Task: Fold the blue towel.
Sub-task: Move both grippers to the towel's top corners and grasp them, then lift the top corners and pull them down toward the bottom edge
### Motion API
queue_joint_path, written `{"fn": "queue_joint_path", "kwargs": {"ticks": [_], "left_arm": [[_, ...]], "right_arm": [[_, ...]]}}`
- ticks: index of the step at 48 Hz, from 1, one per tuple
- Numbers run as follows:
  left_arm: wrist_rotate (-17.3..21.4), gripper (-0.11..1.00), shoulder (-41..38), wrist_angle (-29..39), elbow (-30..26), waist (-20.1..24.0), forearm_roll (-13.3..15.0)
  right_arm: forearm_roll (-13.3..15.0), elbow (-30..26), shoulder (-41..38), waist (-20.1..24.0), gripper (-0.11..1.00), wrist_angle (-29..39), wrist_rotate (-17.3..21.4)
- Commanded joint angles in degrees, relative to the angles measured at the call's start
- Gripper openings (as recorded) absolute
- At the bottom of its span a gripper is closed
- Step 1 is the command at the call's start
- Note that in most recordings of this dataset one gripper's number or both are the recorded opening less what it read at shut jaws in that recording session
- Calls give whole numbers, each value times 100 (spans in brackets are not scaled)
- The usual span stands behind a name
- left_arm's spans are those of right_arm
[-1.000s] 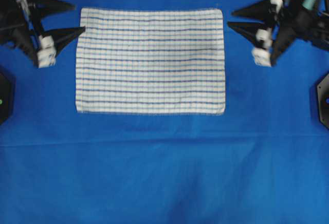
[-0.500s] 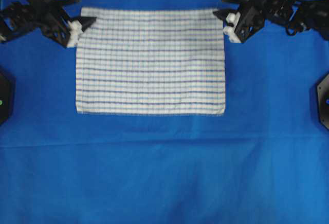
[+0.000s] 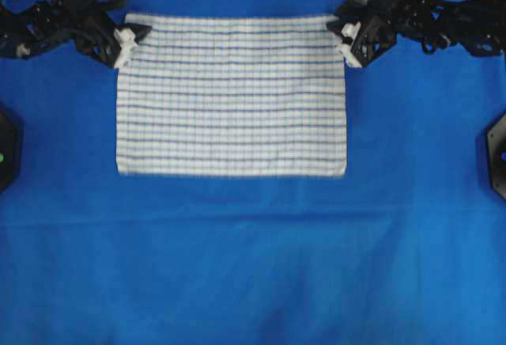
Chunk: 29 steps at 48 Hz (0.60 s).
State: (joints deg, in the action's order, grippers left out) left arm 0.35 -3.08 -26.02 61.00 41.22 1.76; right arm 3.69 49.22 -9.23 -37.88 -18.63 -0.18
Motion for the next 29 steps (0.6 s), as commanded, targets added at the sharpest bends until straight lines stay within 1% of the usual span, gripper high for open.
{"fn": "queue_joint_path", "kwargs": {"ticks": [1, 3, 6, 7, 8, 9, 12, 15, 18, 20, 29], "left_arm": [[9, 73, -35, -18, -44, 26, -9], [18, 66, -88, 0, -62, 18, -9], [18, 50, -176, 62, -79, 18, -9], [18, 45, -202, 88, -88, 26, -18], [18, 41, -229, 105, -97, 18, -18], [18, 37, -264, 141, -105, 9, -18], [26, 23, -290, 193, -123, -18, -26], [26, 12, -281, 193, -132, -44, -26], [26, 6, -281, 193, -141, -53, -26], [26, 4, -272, 202, -149, -53, -26], [35, 4, -141, 237, -237, -53, -26]], "right_arm": [[18, -88, 44, -26, 42, -62, -9], [18, -97, 44, -26, 34, -62, -9], [26, -88, 44, -26, 19, -62, -18], [26, -88, 44, -26, 16, -62, -9], [26, -97, 44, -26, 10, -62, -9], [26, -88, 44, -26, 7, -62, -9], [35, -88, 44, -26, 7, -62, -9], [35, -88, 44, -26, 7, -62, -9], [35, -88, 44, -26, 7, -62, 0], [35, -88, 44, -26, 7, -62, 0], [26, -97, 114, -26, 7, -62, 35]]}}
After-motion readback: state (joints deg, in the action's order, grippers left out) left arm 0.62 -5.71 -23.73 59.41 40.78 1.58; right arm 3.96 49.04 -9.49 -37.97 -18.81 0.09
